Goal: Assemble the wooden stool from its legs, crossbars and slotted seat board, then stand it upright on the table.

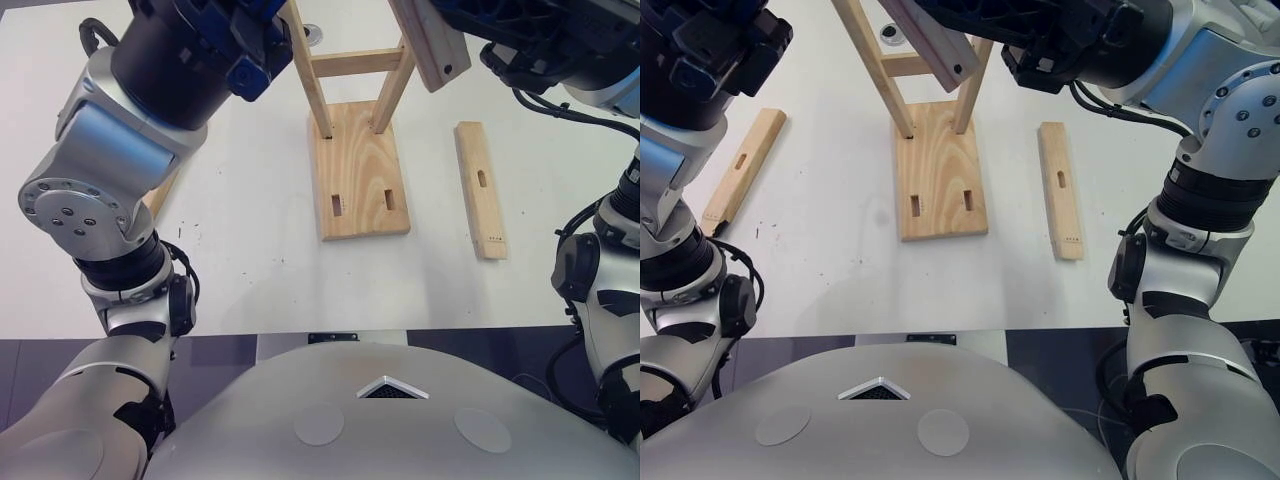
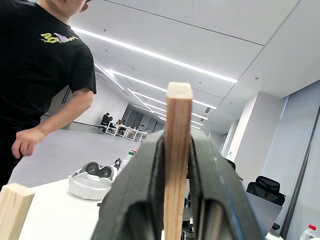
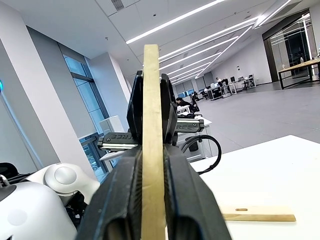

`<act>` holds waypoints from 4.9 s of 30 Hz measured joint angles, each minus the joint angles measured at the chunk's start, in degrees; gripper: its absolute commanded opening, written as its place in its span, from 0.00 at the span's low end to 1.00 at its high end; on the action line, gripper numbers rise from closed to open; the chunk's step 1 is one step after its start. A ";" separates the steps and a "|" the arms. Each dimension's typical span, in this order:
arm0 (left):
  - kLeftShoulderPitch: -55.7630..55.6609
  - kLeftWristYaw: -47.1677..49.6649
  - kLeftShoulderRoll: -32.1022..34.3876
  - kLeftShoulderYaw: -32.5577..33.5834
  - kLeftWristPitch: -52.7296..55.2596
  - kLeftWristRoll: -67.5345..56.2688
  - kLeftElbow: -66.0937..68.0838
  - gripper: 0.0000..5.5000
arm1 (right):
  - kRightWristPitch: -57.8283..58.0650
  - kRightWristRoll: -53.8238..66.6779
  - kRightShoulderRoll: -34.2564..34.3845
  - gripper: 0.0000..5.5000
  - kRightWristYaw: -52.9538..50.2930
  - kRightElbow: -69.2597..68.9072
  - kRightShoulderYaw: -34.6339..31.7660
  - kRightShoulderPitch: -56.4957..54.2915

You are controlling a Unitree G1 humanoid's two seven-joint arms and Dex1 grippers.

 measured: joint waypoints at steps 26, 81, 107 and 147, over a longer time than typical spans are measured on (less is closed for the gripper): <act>18.49 -39.01 13.18 12.29 -40.80 56.89 58.91 0.07 | -15.97 -14.06 3.47 0.54 -12.45 -13.41 -13.22 40.91; 20.81 -46.37 9.79 13.59 -62.42 65.66 74.26 0.07 | -16.34 -13.46 0.41 0.54 -10.69 -7.41 -12.82 37.87; 37.63 -32.76 12.72 11.99 -35.28 73.74 49.69 0.55 | -17.41 -13.91 0.60 0.54 -10.22 -8.81 -12.35 39.39; 34.41 -25.19 15.23 9.94 -12.51 78.87 41.30 0.38 | -19.30 -15.85 2.88 0.54 -10.99 -9.21 -10.72 40.93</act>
